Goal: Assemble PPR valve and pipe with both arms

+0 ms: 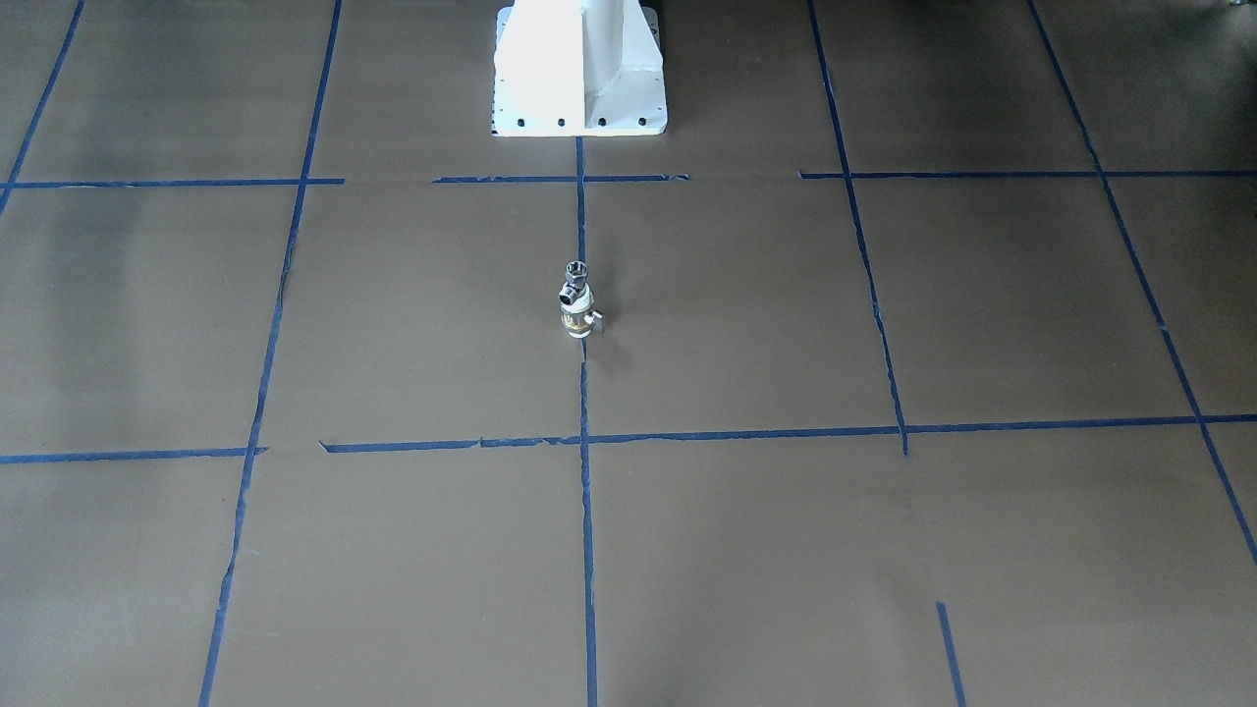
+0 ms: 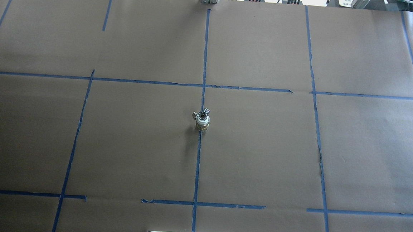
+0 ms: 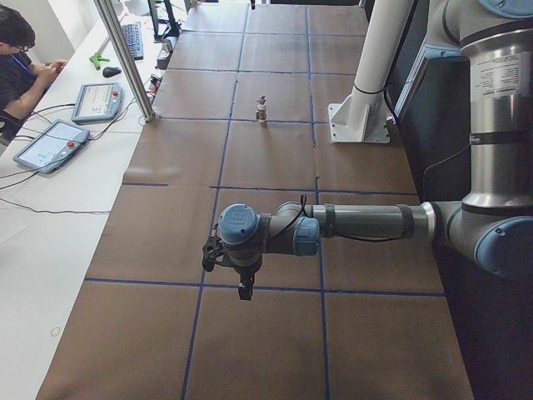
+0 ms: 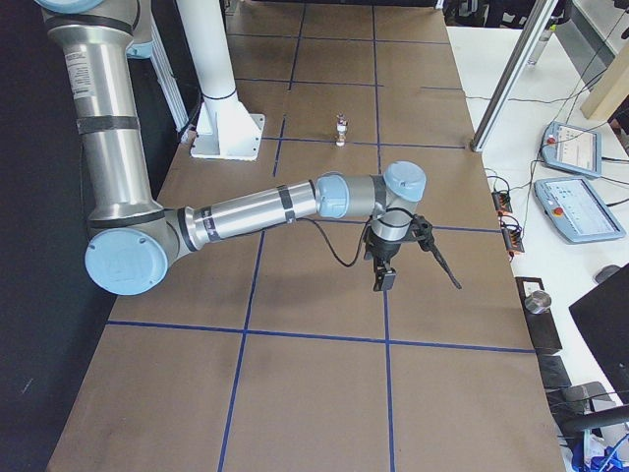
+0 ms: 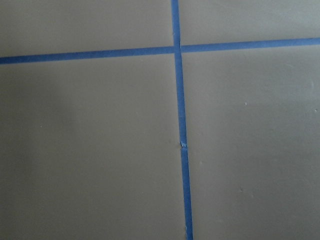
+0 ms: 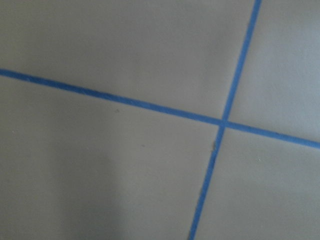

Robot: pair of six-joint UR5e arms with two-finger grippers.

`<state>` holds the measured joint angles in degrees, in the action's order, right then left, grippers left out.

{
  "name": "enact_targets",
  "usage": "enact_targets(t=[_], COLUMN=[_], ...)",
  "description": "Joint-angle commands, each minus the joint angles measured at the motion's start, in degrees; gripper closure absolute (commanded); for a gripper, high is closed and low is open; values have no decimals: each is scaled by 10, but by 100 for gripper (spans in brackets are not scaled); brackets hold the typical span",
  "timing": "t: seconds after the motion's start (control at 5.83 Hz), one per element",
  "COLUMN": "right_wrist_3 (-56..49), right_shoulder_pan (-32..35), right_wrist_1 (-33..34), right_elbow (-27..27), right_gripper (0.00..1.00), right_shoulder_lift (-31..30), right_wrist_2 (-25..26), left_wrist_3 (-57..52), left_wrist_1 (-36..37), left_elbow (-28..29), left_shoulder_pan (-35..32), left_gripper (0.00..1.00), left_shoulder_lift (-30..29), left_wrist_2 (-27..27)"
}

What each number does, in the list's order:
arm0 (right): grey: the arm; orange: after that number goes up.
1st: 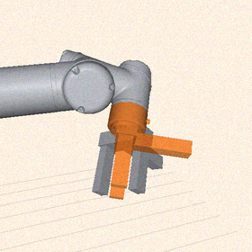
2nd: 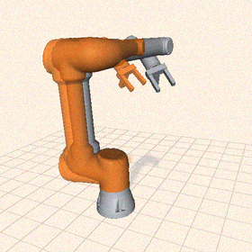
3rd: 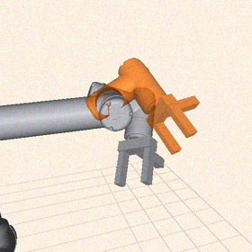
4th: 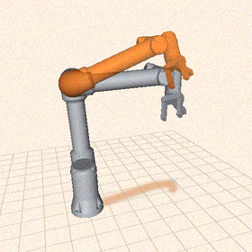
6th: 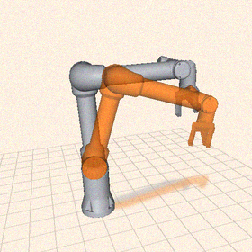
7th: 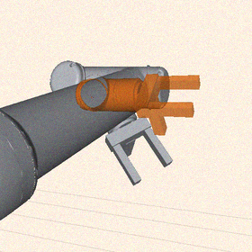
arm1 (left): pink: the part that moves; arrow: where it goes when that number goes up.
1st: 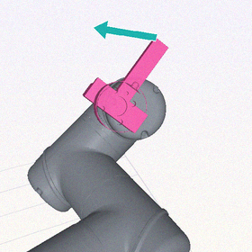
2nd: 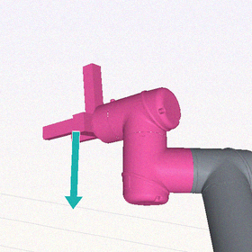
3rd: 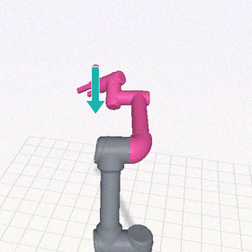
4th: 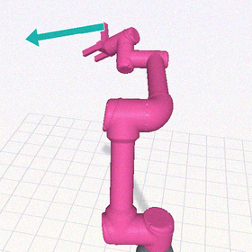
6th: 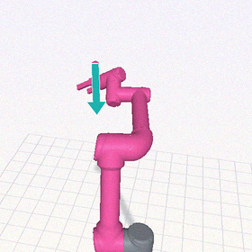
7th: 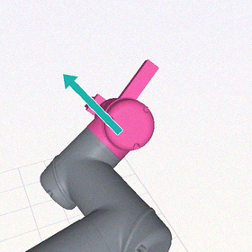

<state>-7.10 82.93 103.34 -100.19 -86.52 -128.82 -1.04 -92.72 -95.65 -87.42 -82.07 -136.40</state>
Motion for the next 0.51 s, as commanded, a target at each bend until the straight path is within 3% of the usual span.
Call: enact_targets(t=[0.0,0.34], right_wrist_3=[-38,-15], right_shoulder_pan=[53,53], right_wrist_1=[-14,-29], right_elbow=[-57,-40], right_gripper=[0,0], right_shoulder_lift=[-126,-123], right_wrist_2=[-14,-12], left_wrist_3=[0,0], left_wrist_1=[2,3], left_elbow=[-4,-8], left_shoulder_pan=[1,1], left_gripper=[0,0], left_shoulder_lift=[11,12], left_wrist_2=[0,0])
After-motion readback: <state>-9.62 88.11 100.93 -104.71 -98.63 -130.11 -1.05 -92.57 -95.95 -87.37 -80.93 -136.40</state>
